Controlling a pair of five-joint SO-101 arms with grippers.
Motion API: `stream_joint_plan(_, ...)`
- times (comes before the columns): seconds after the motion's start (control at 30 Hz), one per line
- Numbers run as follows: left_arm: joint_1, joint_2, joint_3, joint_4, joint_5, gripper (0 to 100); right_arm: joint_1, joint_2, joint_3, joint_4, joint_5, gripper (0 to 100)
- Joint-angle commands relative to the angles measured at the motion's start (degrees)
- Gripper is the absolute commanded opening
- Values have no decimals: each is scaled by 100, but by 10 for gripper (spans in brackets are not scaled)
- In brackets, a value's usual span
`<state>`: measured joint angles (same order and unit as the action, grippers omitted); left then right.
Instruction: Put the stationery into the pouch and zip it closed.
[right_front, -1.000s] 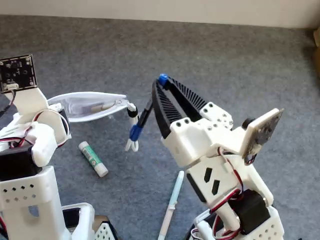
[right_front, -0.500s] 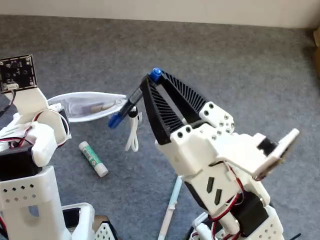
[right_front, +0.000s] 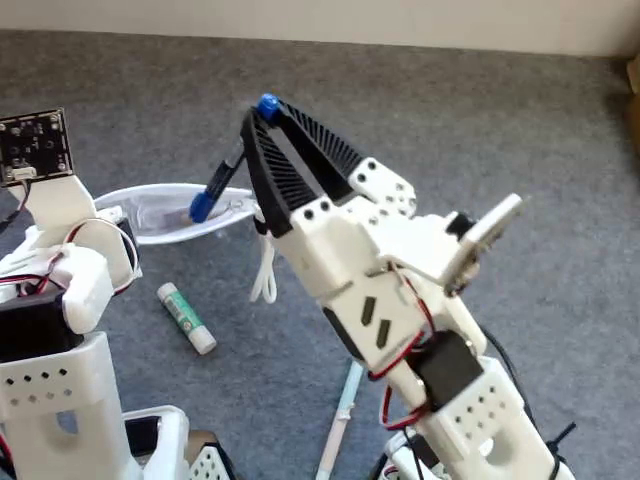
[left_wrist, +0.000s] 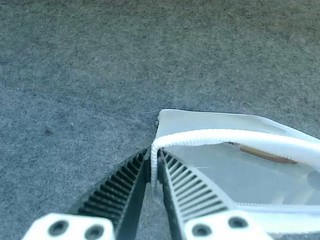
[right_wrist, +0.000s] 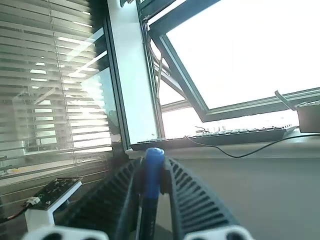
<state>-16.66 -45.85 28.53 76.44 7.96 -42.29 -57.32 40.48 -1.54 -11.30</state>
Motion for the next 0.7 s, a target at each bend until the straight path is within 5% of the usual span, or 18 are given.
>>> stream_joint_plan(0.0,-75,207,119,-44,70,10,-31,233,-321,-277,88,5)
stream_joint_plan(0.67,-66,207,145,-44,70,10,-75,1130,110,-505,738,5)
